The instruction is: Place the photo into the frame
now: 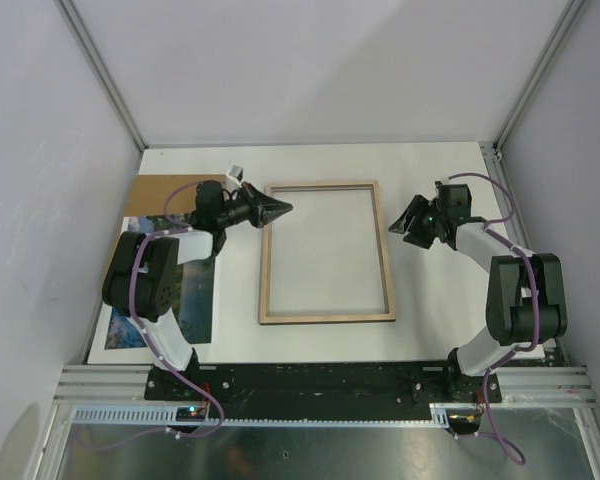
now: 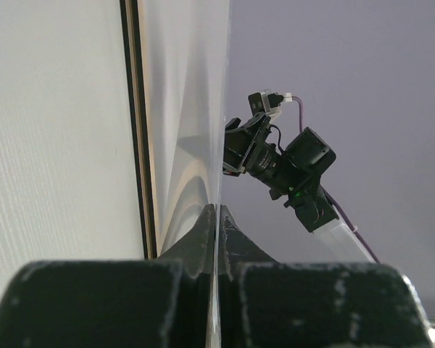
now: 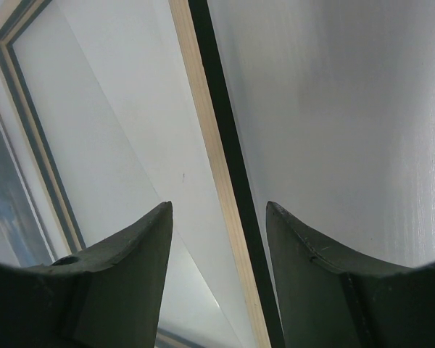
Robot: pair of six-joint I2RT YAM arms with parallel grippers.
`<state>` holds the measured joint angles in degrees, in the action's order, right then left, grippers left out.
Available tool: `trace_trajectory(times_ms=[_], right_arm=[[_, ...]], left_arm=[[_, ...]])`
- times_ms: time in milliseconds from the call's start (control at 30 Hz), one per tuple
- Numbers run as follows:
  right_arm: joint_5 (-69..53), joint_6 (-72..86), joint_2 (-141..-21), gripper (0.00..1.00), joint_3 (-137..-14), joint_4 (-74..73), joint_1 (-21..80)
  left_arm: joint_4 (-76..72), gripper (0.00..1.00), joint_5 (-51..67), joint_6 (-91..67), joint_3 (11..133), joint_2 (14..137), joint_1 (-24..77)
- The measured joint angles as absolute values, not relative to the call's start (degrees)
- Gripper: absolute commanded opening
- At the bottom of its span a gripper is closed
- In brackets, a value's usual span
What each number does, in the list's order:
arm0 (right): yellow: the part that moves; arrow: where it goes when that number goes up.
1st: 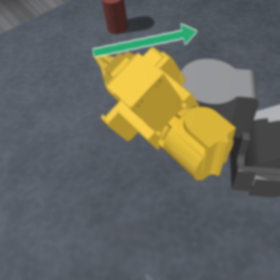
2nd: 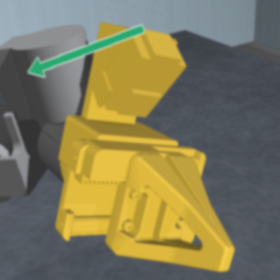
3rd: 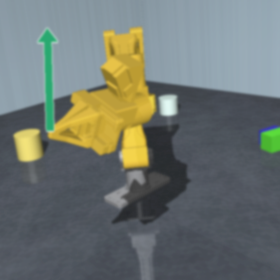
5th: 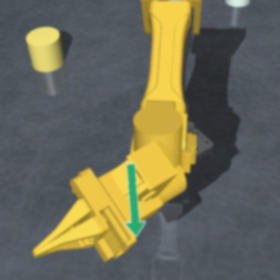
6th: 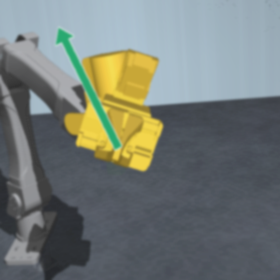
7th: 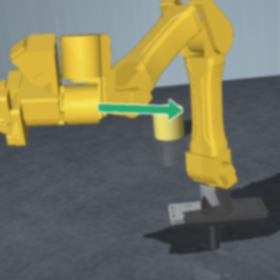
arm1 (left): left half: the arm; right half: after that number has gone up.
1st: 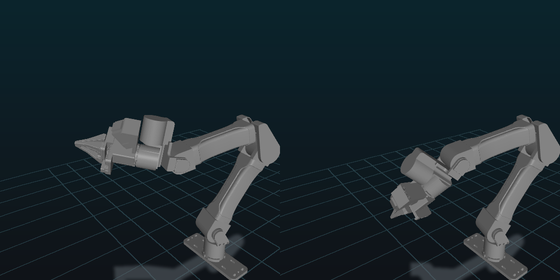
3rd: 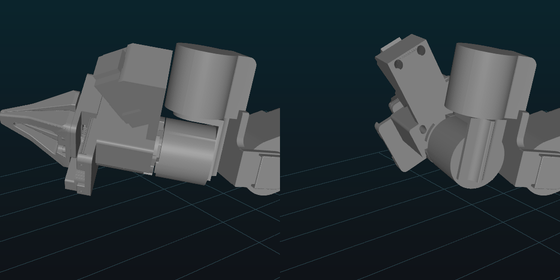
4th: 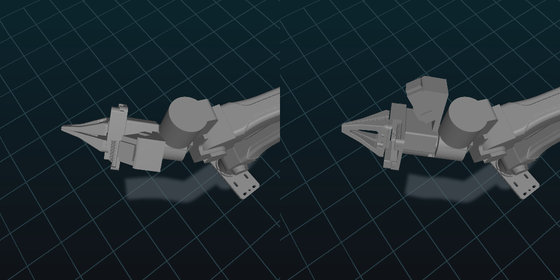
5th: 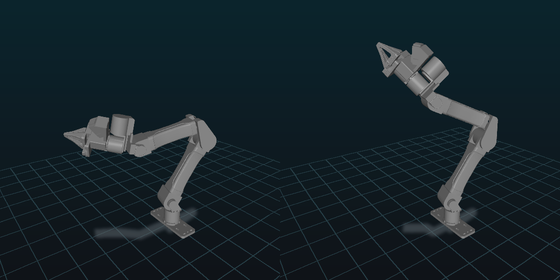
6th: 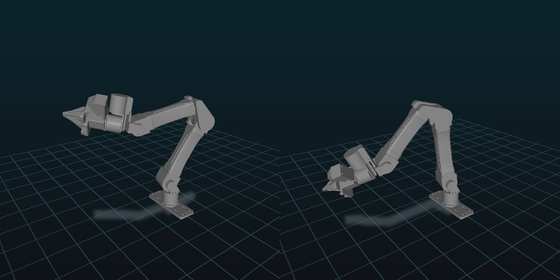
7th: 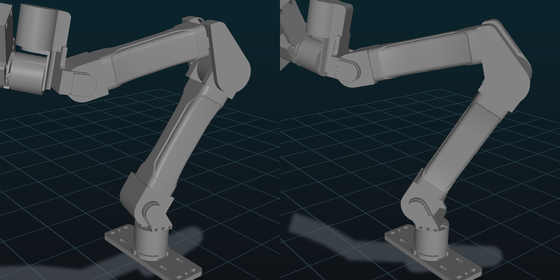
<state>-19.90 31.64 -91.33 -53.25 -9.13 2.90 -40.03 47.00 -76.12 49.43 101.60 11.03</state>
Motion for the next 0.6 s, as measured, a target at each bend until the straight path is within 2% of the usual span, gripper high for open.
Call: trace_trajectory(times_ms=[600], right_arm=[[-19.9,31.48,-91.44,0.59,-53.25,-9.1,2.9]], left_arm=[[-41.47,0.0,47.42,-76.14,48.71,101.6,10.31]])
